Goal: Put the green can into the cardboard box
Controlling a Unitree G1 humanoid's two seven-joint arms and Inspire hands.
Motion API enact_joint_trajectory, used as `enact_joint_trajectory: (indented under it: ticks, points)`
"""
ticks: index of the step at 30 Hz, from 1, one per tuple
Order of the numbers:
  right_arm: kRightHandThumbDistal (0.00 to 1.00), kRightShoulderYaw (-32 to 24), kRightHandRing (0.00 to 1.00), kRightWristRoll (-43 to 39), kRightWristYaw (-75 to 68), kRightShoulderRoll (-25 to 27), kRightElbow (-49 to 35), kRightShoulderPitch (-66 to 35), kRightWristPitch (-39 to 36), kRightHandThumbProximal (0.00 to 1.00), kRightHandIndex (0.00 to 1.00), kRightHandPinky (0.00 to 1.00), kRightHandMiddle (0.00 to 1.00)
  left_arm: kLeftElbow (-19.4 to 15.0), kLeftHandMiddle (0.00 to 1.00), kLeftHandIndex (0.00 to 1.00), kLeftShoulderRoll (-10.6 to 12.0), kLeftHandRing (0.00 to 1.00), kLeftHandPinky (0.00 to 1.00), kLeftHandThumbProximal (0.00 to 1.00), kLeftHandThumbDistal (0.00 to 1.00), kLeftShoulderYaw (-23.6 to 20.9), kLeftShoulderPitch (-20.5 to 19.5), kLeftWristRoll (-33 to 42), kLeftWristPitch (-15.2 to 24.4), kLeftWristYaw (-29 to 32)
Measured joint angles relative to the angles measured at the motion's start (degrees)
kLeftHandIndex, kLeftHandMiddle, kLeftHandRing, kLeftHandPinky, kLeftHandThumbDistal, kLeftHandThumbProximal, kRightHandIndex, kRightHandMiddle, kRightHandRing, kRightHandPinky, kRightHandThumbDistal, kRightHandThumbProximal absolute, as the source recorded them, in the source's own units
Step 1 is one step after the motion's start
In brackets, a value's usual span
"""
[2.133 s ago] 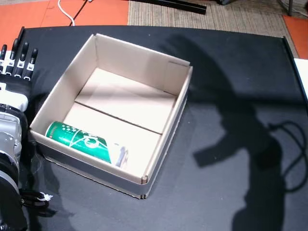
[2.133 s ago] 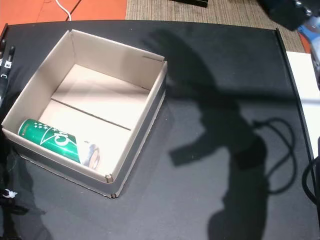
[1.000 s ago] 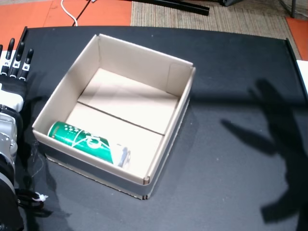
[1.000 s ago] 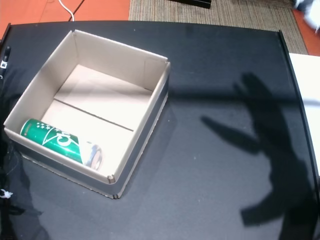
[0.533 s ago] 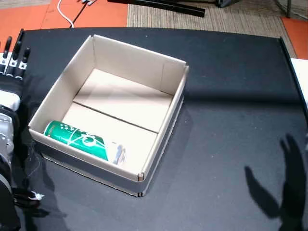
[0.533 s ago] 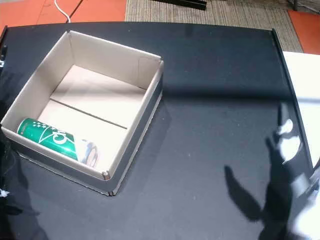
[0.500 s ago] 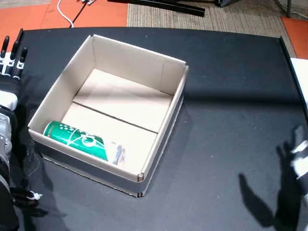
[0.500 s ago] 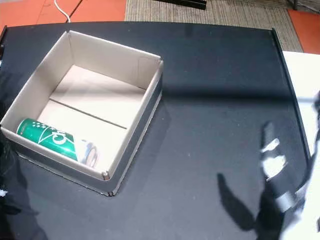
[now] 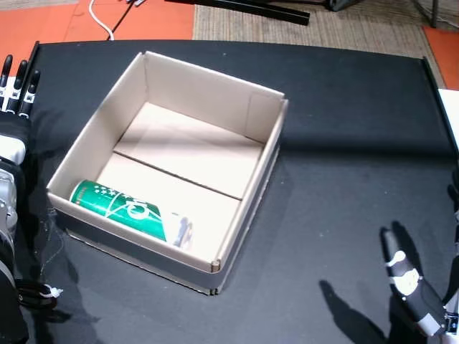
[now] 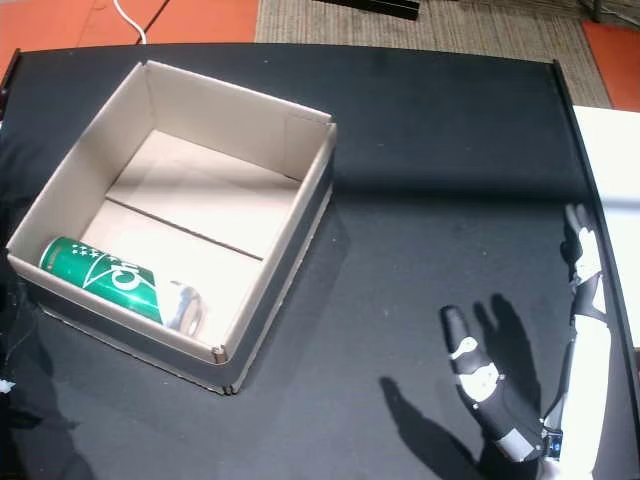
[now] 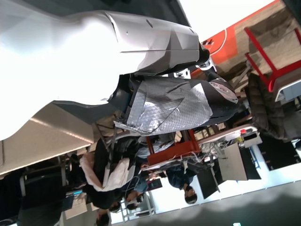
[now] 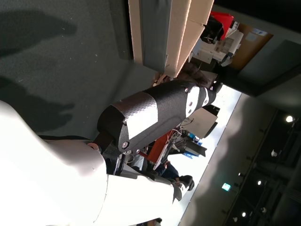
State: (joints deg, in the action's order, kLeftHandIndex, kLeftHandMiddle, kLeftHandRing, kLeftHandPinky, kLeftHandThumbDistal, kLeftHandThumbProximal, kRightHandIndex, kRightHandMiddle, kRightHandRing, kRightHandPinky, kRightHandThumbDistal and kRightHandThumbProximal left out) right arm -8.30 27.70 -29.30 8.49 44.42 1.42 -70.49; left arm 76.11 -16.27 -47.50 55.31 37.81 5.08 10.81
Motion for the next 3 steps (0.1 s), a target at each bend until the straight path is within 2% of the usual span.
enact_joint_trajectory:
  ticks: [3]
  points:
    - [0.9, 0.23, 1.0, 0.08, -0.46, 0.32, -0.36, 0.2, 0.48, 0.49, 1.0, 1.0, 1.0, 0.0, 0.6, 0.61, 0.04, 0.67, 0.87, 0.88, 0.0, 0.04, 0.0, -0.03, 0.09, -0.28]
